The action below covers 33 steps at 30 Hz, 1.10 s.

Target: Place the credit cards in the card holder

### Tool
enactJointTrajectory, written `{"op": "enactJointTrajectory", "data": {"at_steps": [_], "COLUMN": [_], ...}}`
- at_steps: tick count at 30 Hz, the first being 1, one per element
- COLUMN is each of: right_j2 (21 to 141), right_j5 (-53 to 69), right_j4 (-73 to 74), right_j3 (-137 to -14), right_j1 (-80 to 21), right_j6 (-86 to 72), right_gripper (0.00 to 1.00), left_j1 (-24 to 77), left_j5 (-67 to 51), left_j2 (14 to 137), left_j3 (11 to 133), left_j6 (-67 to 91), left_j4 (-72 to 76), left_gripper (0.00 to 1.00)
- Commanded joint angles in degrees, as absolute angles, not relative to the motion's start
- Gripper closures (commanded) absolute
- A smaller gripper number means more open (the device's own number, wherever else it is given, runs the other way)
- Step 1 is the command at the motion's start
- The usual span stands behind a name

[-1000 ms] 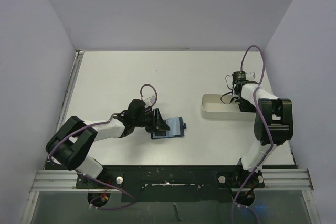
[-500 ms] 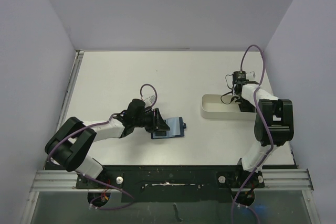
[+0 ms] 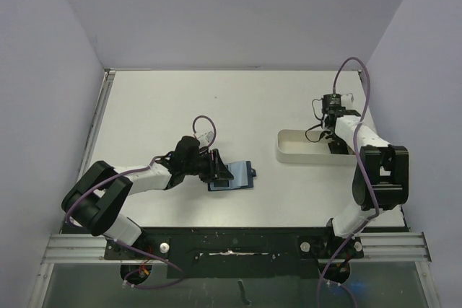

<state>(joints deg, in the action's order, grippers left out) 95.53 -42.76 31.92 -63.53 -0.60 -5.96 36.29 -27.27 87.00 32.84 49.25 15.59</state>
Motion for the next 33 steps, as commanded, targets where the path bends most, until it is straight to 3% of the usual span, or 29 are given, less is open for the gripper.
{"op": "enactJointTrajectory", "data": {"at_steps": [1,18,33], "right_j2": [91.0,84.1,92.9], "right_j5": [-40.9,-34.5,-35.1], "right_j4": [33.8,35.5,30.0], "right_j3": [-65.8,-64.0,-63.0], "right_j1": [-0.7,-2.4,2.6], "right_j6": [-6.0,-6.6,-2.3], "right_gripper": [1.0,1.0,1.0], "left_j1": [36.4,36.5,37.0], "left_j5": [-27.1,-27.1,-27.1], "left_j2": [84.7,83.3,83.2], "left_j3": [33.8,34.2,34.6], "left_j6": [48.3,48.7,48.6], "left_j4": [16.6,15.5,14.9], "left_gripper": [0.64,0.64,0.64]}}
